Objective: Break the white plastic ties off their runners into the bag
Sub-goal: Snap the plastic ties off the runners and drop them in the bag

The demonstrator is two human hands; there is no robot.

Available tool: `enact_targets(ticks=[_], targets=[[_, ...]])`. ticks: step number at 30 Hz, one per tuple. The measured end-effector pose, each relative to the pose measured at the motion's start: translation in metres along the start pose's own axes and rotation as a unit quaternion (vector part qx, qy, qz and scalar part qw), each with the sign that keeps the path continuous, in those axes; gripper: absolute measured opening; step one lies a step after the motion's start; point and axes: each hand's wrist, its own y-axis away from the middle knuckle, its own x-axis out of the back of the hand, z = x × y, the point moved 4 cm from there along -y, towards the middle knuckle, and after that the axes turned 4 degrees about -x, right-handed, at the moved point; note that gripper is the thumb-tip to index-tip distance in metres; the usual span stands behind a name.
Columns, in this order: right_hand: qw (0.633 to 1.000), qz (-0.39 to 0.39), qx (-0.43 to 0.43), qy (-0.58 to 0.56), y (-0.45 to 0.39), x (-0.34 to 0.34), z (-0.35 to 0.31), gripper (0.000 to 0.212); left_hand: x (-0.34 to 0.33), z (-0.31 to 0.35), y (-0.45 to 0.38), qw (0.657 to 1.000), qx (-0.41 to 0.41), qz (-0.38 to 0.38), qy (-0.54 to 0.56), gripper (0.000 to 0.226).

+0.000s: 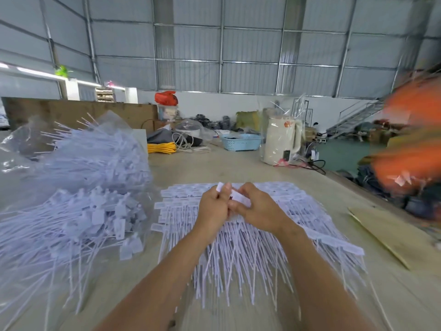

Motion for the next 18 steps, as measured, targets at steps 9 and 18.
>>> enact_targets(ticks=[9, 18], targets=[[0.996, -0.032, 0.08, 0.004, 0.002, -0.001, -0.013, 0.021, 0.015, 0.012, -0.003, 0.971, -0.098, 0.006, -0.217, 0.053], [0.993, -0.074, 0.087, 0.003, 0.003, -0.003, -0.015, 0.006, 0.027, 0.003, -0.003, 0.972, 0.124, -0.2, 0.014, 0.042]])
